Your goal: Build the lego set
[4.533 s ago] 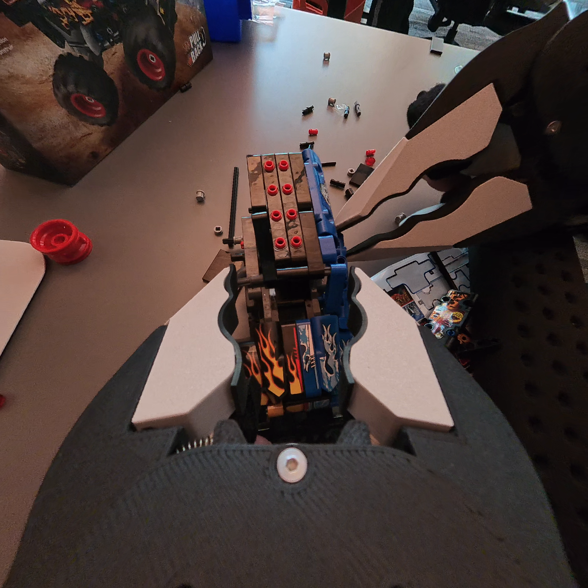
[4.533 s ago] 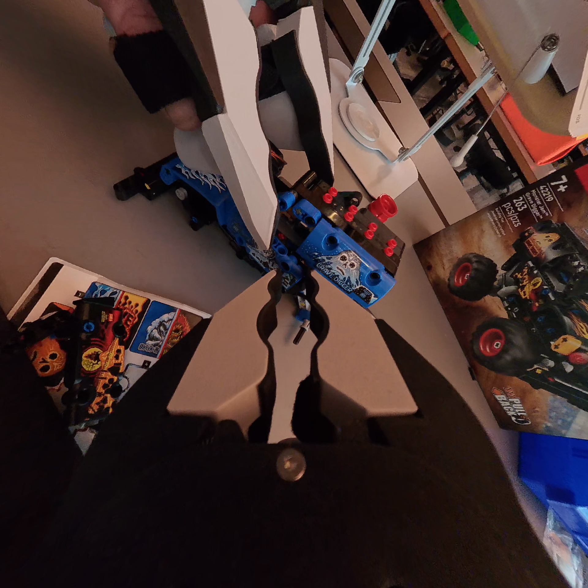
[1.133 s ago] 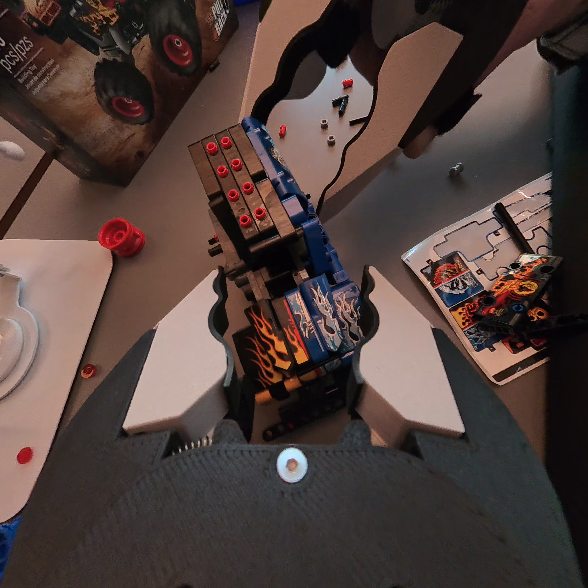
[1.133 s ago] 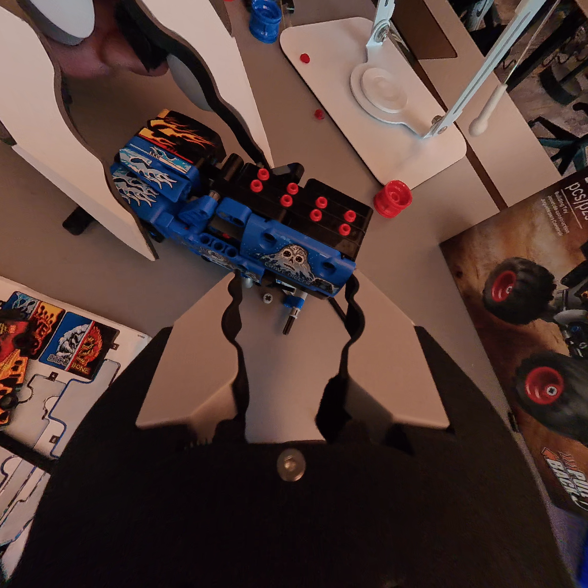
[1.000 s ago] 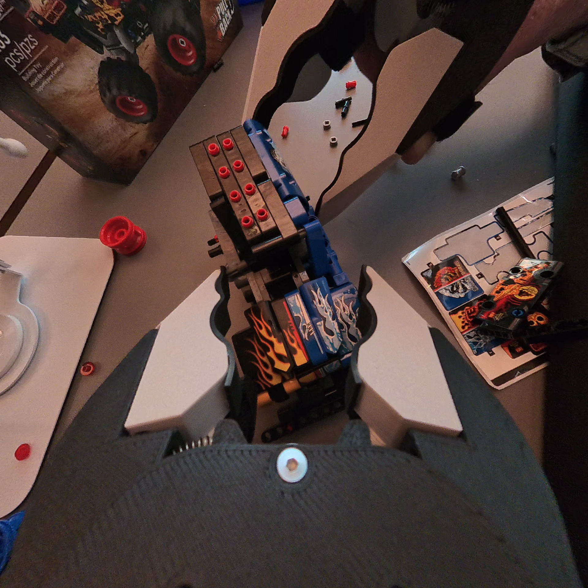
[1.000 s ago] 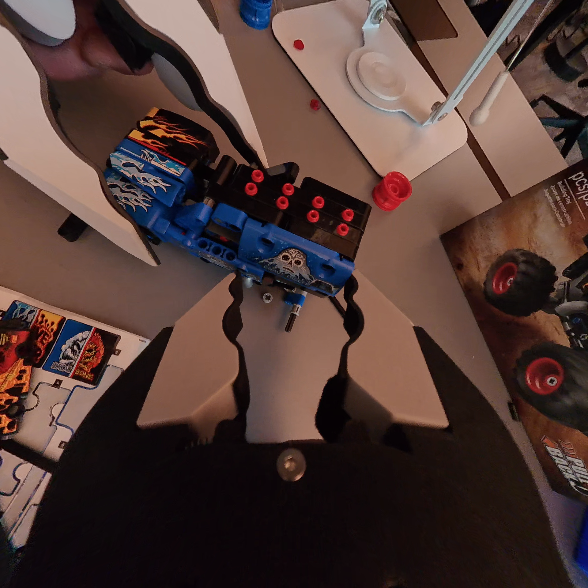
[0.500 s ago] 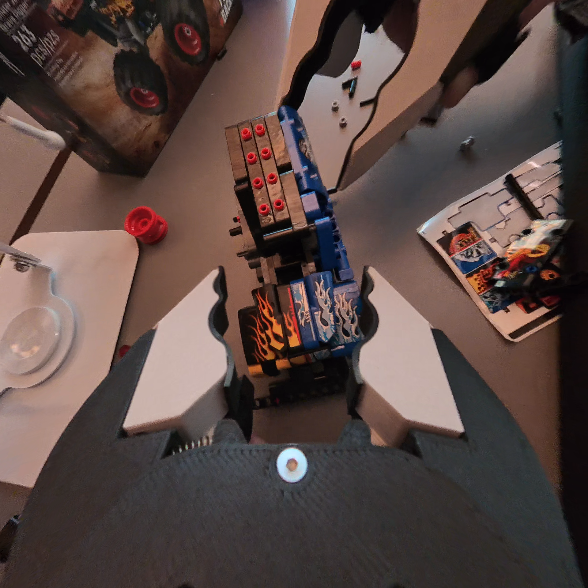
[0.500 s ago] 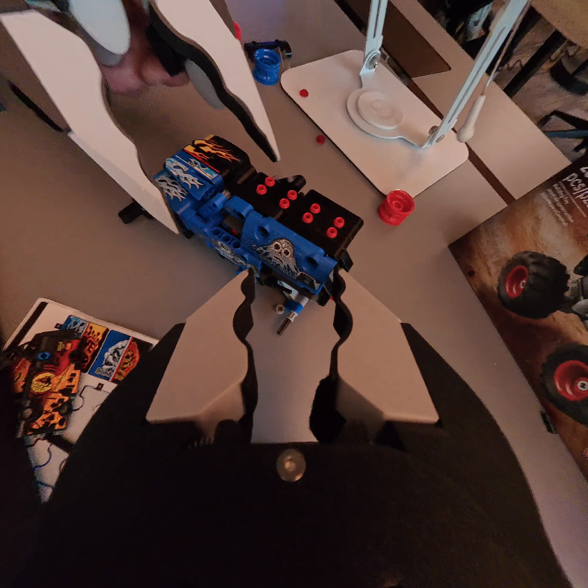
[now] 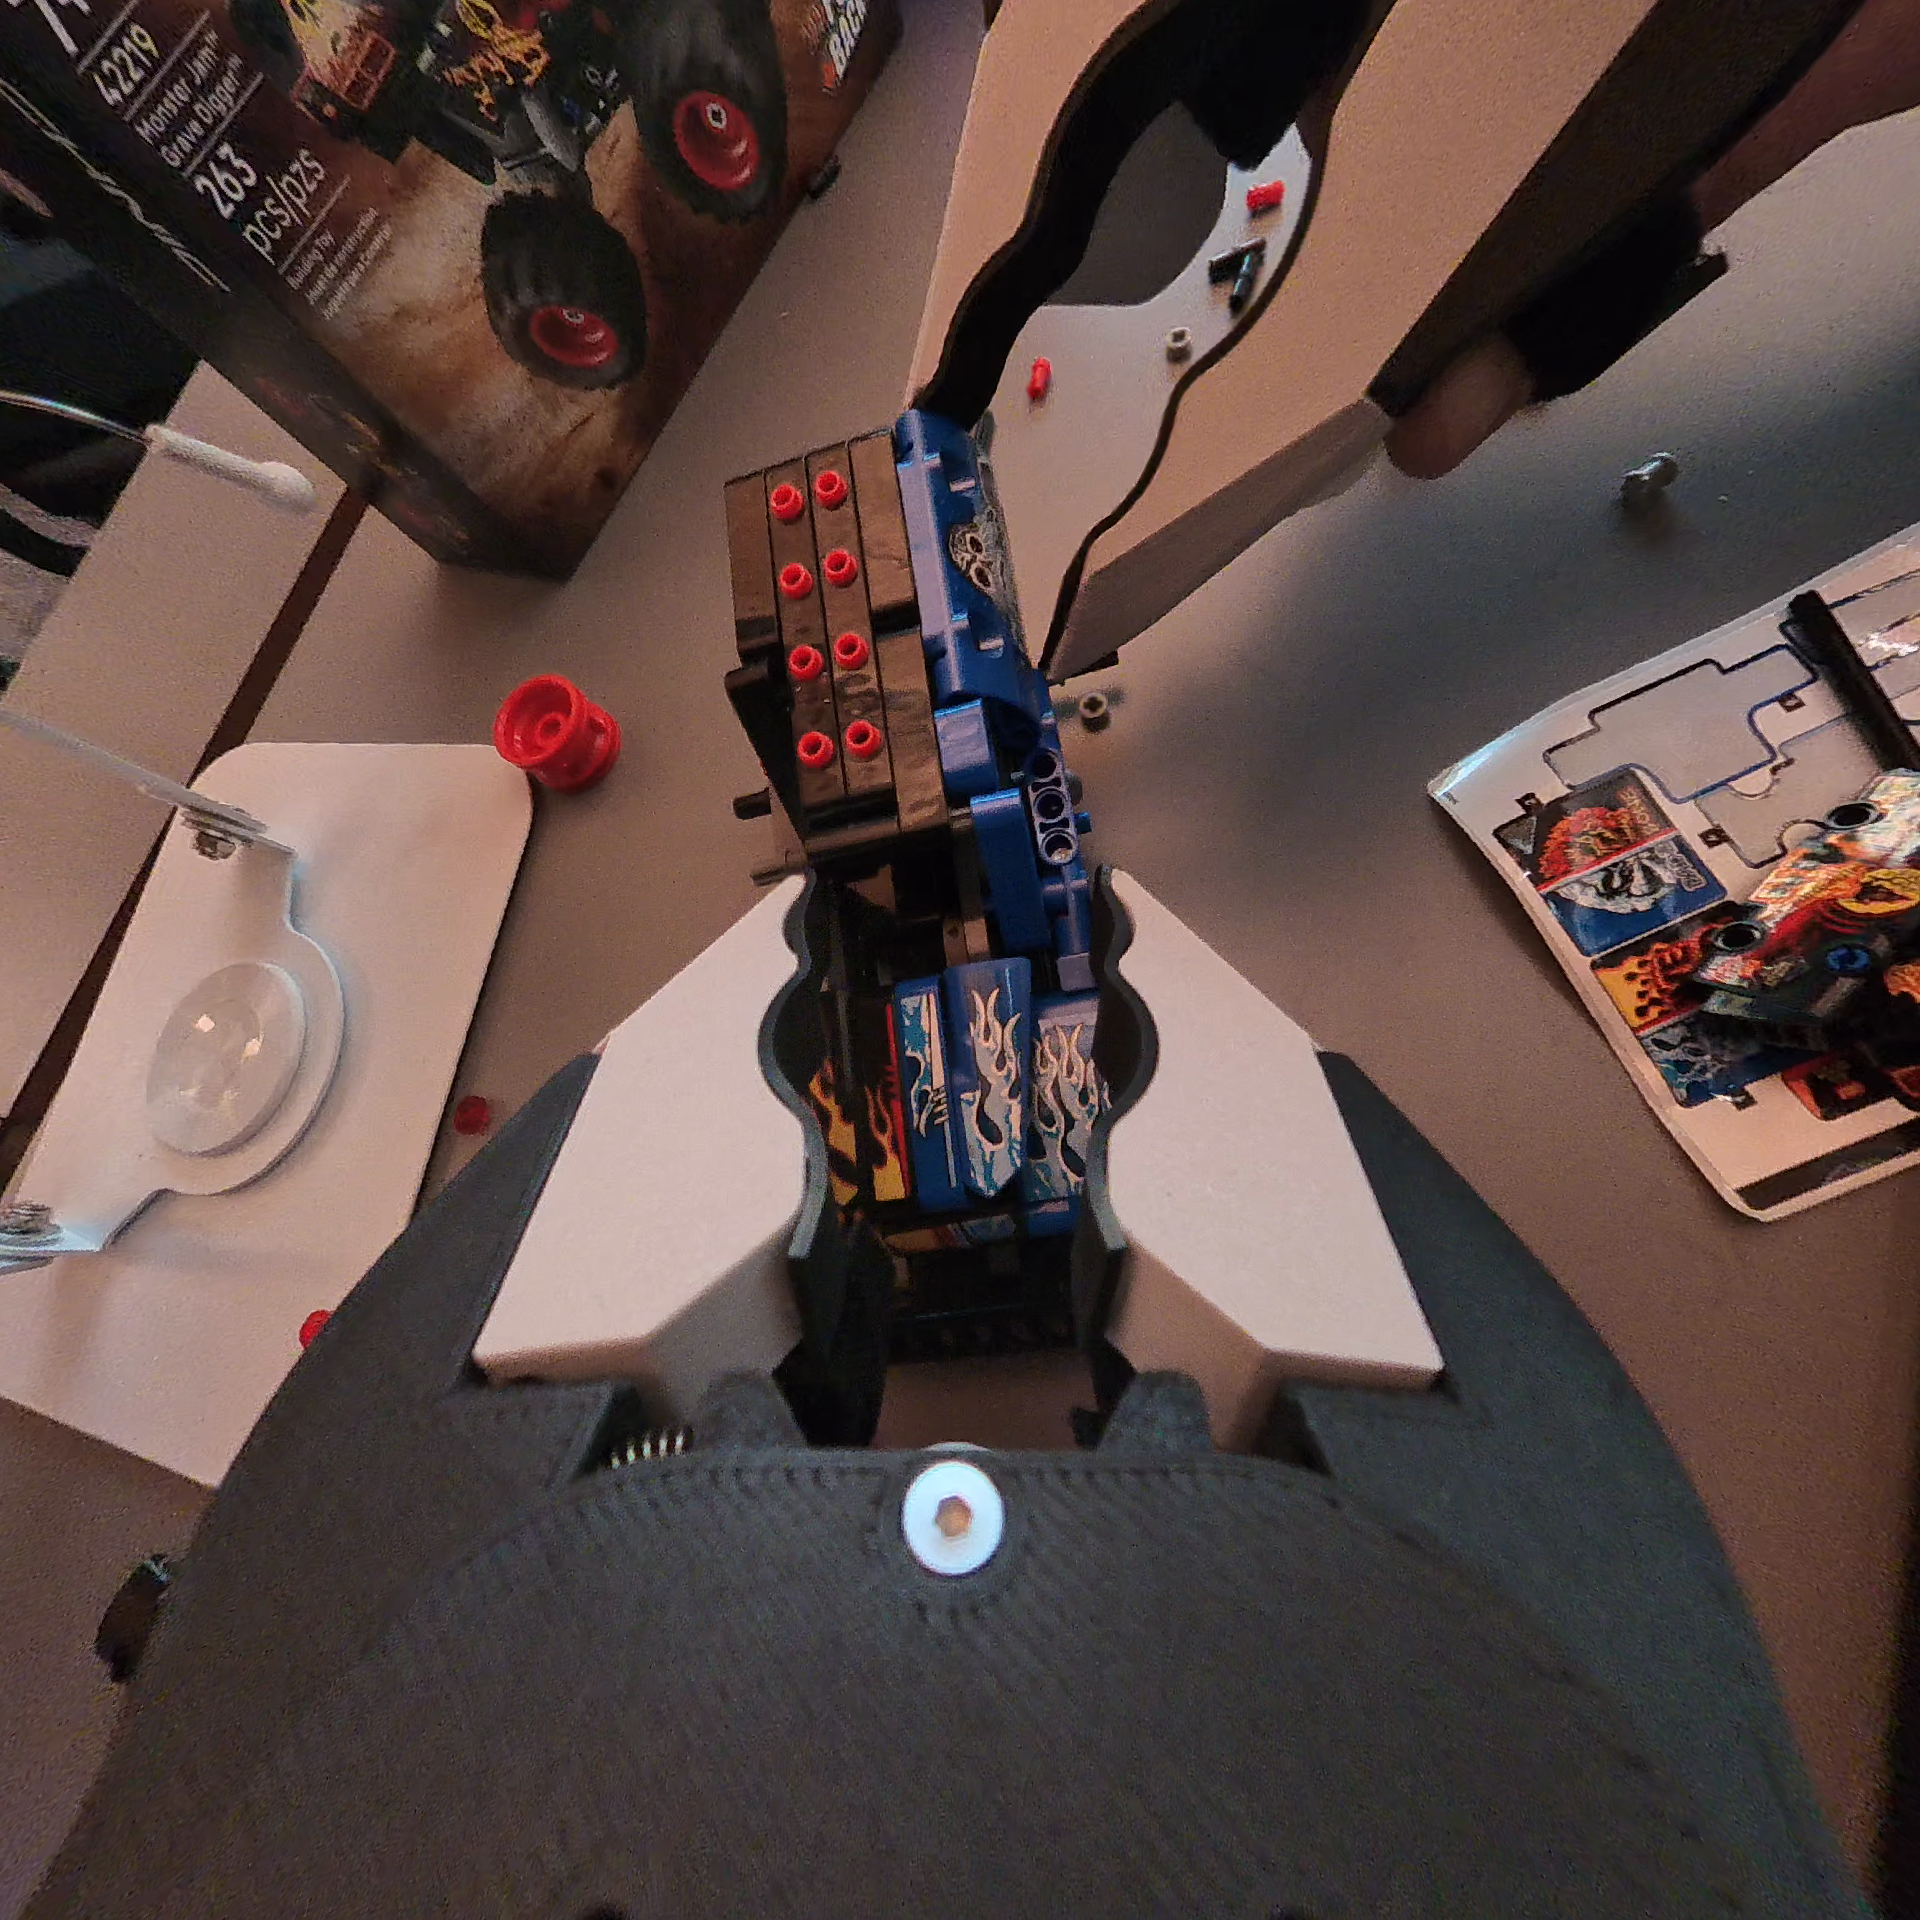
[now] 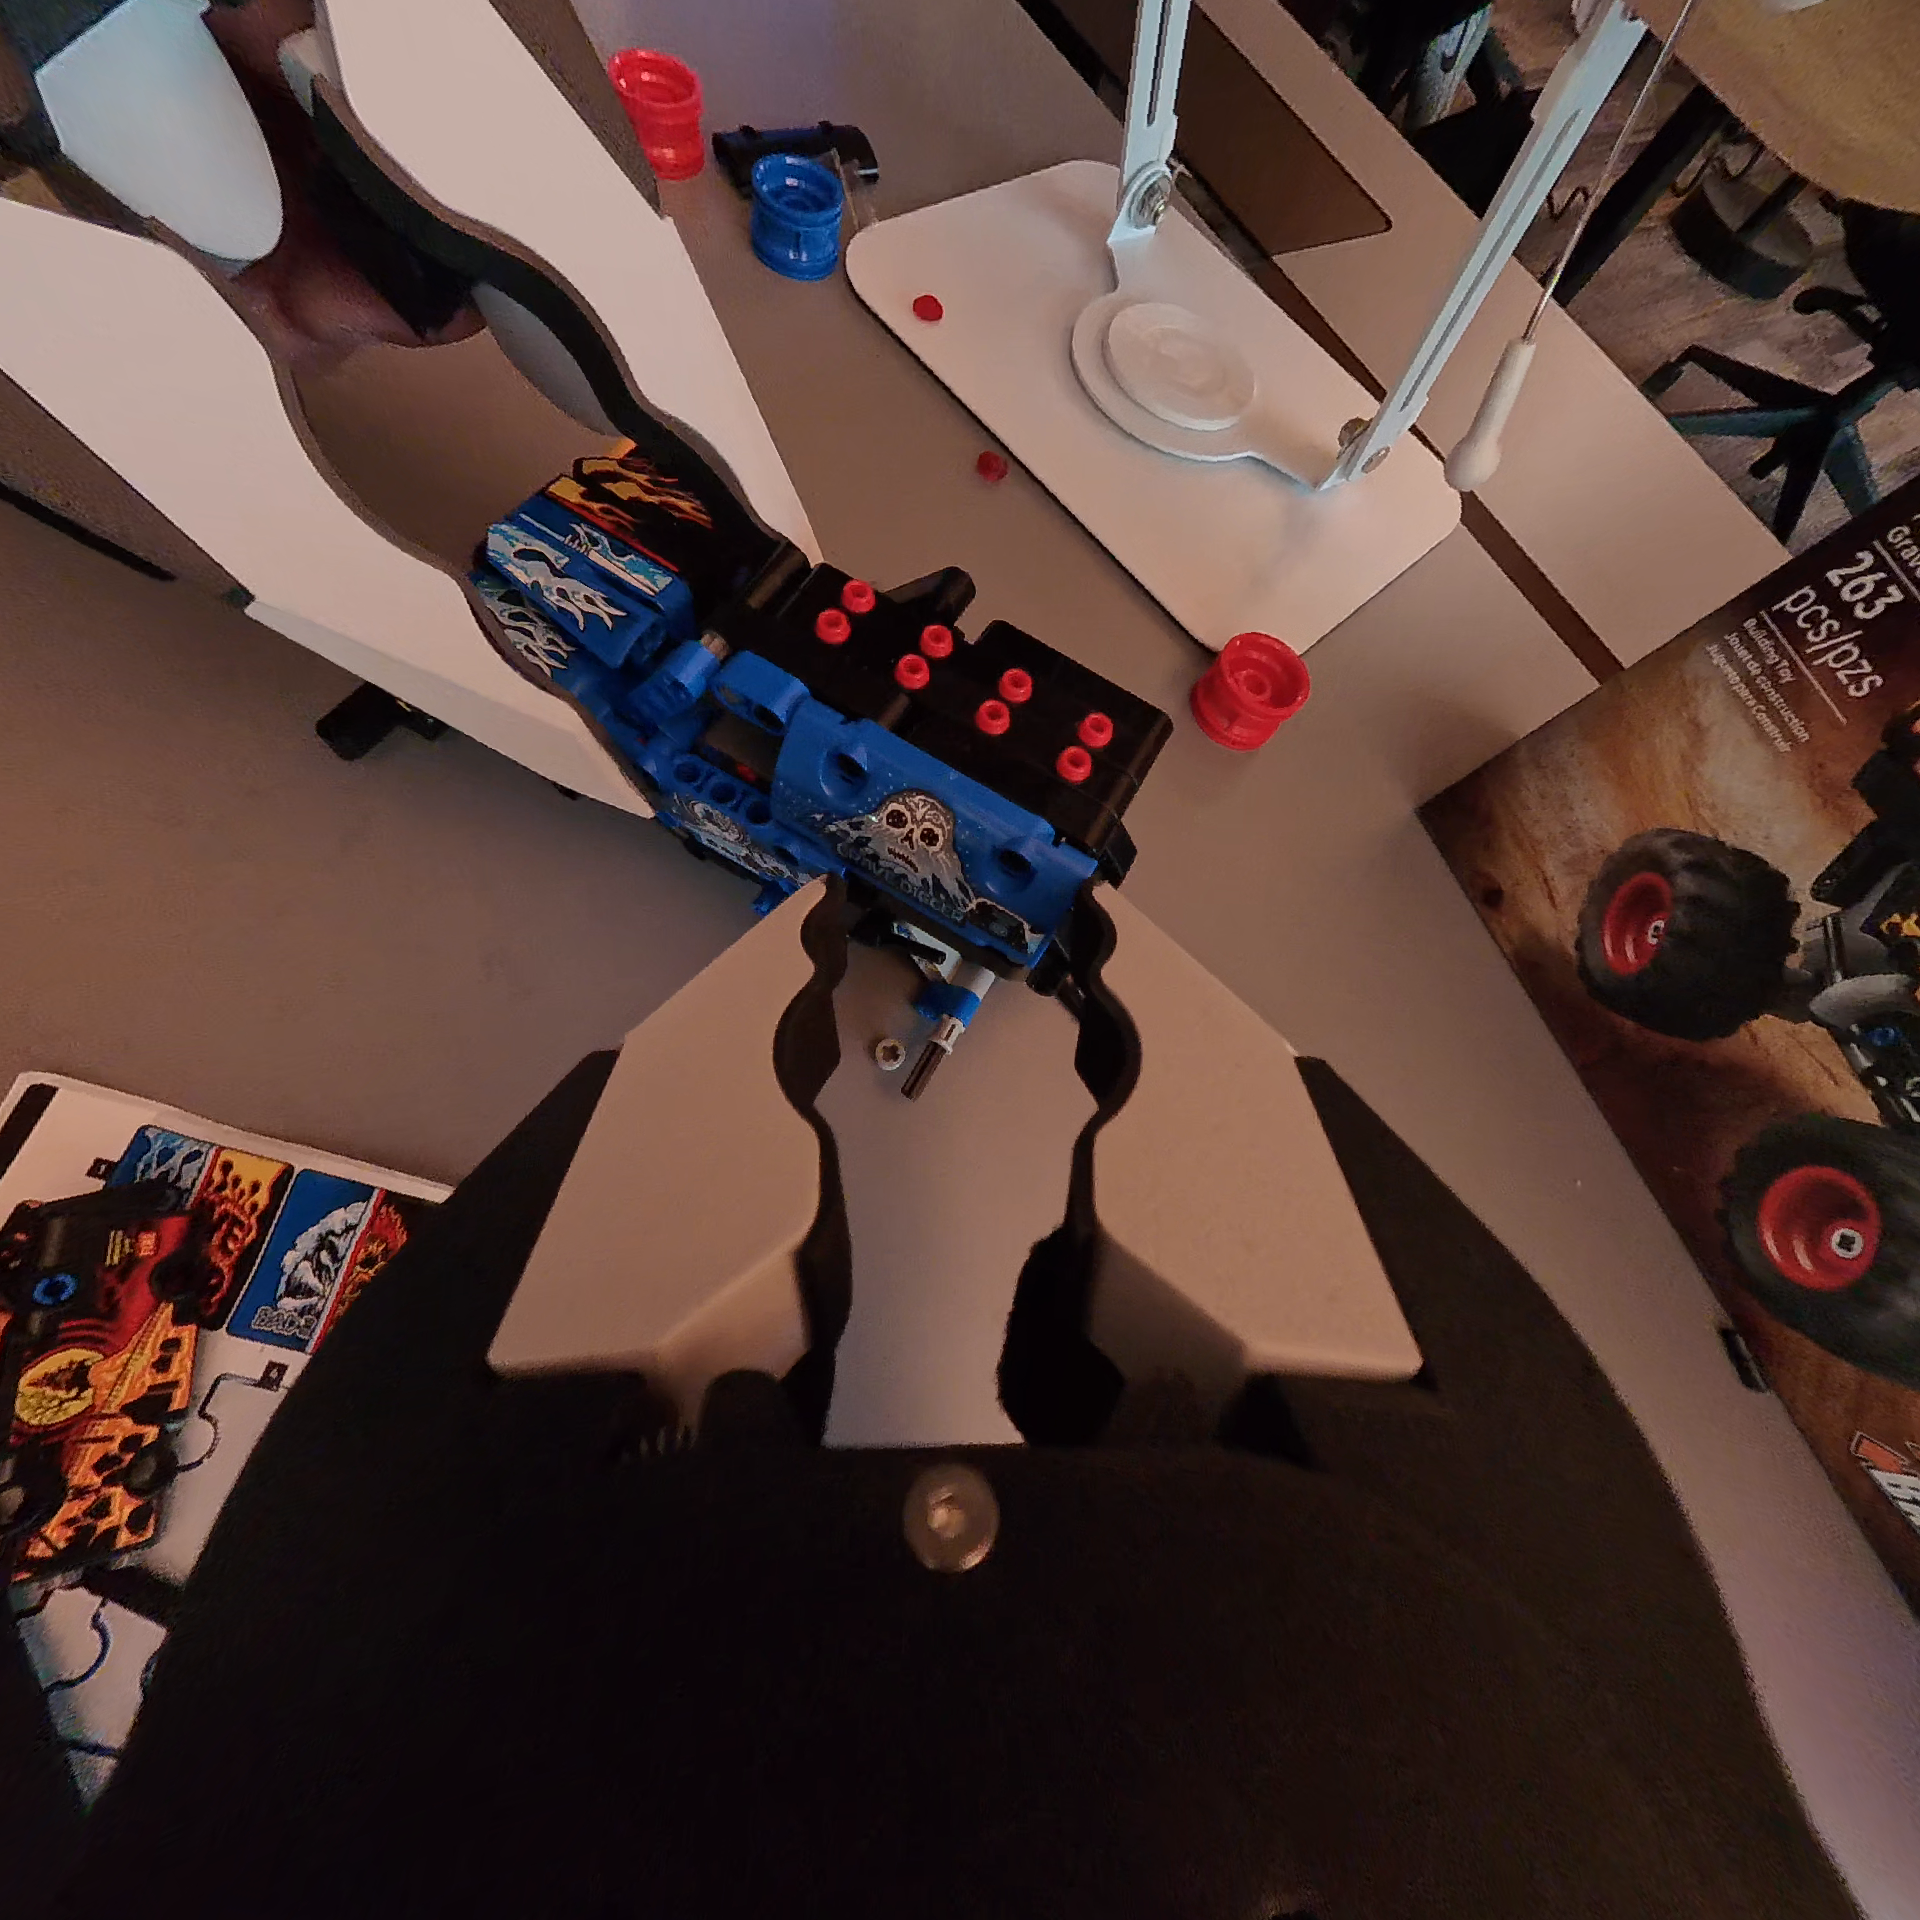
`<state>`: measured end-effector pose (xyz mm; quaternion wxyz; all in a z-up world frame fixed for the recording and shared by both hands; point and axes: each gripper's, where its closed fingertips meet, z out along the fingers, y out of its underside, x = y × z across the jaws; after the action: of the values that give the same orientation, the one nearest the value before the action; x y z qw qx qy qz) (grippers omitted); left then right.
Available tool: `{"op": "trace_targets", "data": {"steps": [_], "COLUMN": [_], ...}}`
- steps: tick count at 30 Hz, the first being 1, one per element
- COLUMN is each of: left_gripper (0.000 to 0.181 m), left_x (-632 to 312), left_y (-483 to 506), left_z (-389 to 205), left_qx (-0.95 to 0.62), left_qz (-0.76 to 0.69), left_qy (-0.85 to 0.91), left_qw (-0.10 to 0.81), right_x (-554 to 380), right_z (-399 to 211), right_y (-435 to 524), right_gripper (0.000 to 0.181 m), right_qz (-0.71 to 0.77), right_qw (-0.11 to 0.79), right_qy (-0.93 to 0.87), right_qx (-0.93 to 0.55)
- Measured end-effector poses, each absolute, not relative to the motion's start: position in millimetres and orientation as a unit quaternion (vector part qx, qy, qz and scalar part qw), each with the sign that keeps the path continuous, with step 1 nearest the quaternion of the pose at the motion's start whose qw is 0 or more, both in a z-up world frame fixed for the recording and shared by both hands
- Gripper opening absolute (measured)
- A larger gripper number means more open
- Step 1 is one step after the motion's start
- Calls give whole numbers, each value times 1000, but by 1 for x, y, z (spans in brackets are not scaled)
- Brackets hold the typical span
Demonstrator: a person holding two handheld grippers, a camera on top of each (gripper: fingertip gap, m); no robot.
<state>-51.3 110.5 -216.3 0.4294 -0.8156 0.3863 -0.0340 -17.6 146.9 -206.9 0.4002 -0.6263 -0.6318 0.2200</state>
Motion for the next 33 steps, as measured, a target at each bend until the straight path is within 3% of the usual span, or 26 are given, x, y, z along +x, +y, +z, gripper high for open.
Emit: {"op": "trace_targets", "data": {"steps": [4, 8, 12, 25, 27, 29, 33], "left_gripper": [51, 57, 50, 46, 49, 48, 47], "left_x": [-52, -51, -51, -55, -58, -60, -57], "left_y": [111, 109, 111, 116, 115, 114, 114], "left_z": [-216, -216, -216, -216, -214, -209, -194], "left_qx": [-818, -815, -813, -812, -815, -808, -802], "left_qz": [-37, -40, -41, -38, -27, -20, -57], "left_qy": [383, 387, 382, 381, 381, 386, 367], "left_qw": [428, 430, 437, 440, 435, 445, 469], "right_x": [-17, -20, -22, -24, -20, -18, -24], "right_z": [-207, -210, -210, -210, -202, -191, -198], "right_y": [149, 146, 149, 154, 159, 156, 151], "right_gripper": [44, 69, 55, 53, 63, 52, 55], "right_qz": [214, 207, 199, 195, 185, 192, 219], "right_qw": [407, 408, 414, 402, 420, 436, 400], "right_qy": [-637, -645, -640, -632, -630, -641, -655], "right_qx": [-618, -612, -617, -633, -626, -602, -602]}}
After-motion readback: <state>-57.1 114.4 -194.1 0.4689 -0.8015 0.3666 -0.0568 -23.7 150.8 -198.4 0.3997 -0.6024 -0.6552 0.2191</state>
